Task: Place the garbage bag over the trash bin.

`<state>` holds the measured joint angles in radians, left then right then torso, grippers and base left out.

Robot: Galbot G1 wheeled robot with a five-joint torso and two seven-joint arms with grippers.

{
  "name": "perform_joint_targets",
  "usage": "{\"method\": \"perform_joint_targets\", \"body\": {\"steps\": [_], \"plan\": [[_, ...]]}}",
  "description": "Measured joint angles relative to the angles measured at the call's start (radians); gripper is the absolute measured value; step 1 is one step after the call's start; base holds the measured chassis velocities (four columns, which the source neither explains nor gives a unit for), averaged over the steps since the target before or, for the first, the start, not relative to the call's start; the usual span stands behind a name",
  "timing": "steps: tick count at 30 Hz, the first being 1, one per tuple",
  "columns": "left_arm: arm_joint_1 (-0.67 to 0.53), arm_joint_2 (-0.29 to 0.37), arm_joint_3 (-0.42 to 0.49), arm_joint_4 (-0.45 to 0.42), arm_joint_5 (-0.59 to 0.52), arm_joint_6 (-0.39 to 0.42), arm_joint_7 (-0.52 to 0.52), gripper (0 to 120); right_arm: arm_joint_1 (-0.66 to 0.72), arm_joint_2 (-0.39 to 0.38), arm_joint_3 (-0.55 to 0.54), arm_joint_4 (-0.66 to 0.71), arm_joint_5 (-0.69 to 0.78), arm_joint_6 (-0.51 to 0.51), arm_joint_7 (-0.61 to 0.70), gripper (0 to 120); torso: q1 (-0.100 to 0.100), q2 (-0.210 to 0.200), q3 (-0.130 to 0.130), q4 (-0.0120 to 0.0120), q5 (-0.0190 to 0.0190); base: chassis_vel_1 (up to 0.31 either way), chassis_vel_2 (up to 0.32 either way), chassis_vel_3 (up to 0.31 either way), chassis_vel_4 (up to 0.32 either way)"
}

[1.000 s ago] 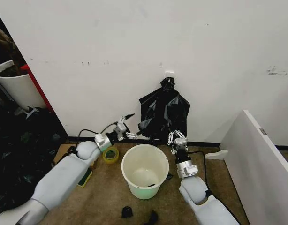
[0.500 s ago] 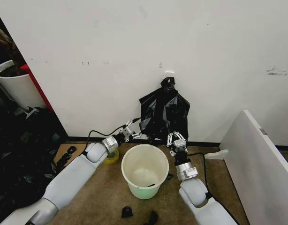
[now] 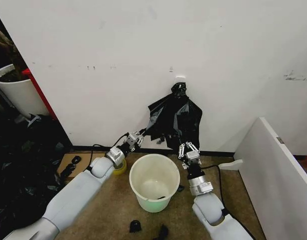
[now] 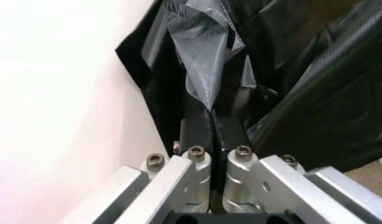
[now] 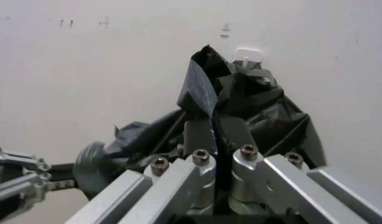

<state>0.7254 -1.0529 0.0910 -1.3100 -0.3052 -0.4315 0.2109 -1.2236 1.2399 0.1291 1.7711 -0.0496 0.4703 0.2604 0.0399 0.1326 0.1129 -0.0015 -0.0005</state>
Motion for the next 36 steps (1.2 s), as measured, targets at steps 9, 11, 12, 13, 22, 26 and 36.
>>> {"method": "perform_joint_targets", "body": {"steps": [9, 11, 12, 13, 22, 26, 36], "plan": [[0.196, -0.002, -0.133, -0.187, -0.102, -0.013, -0.086, 0, -0.08, -0.027, 0.015, 0.008, -0.048, 0.057, 0.019, 0, 0.0, 0.0, 0.0, 0.0001, 0.0001, 0.0, 0.0, 0.0, 0.0], [0.226, -0.013, -0.153, -0.211, -0.104, -0.014, -0.118, 0, -0.098, -0.034, 0.014, 0.012, -0.064, 0.062, 0.036, 0, 0.0, 0.0, 0.0, -0.0001, 0.0002, 0.0, 0.0, 0.0, 0.0], [0.248, -0.02, -0.163, -0.23, -0.104, -0.013, -0.148, 0, -0.114, -0.04, 0.012, 0.016, -0.082, 0.063, 0.064, 0, 0.0, 0.0, 0.0, 0.0, 0.0003, 0.0, 0.0, 0.0, 0.0], [0.27, -0.028, -0.168, -0.248, -0.102, -0.009, -0.178, 0, -0.136, -0.048, 0.008, 0.021, -0.101, 0.063, 0.1, 0, 0.0, 0.0, 0.0, 0.0001, 0.0002, 0.0, 0.0, 0.0, 0.0], [0.507, -0.033, -0.196, -0.454, -0.053, 0.066, -0.339, 0, -0.294, -0.089, -0.023, 0.136, -0.18, 0.044, 0.241, 0, 0.0, 0.0, 0.0, 0.0002, 0.0001, 0.0, 0.0, 0.0, 0.0], [0.576, -0.033, -0.201, -0.544, -0.048, 0.045, -0.335, 0, -0.339, -0.096, -0.032, 0.18, -0.217, 0.073, 0.239, 0, 0.0, 0.0, 0.0, -0.0001, 0.0003, 0.0, 0.0, 0.0, 0.0], [0.729, -0.05, -0.28, -0.772, -0.06, 0.006, -0.296, 0, -0.422, -0.104, -0.062, 0.277, -0.222, 0.16, 0.181, 0, 0.0, 0.0, 0.0, -0.0001, 0.0, 0.0, 0.0, 0.0, 0.0]]}}
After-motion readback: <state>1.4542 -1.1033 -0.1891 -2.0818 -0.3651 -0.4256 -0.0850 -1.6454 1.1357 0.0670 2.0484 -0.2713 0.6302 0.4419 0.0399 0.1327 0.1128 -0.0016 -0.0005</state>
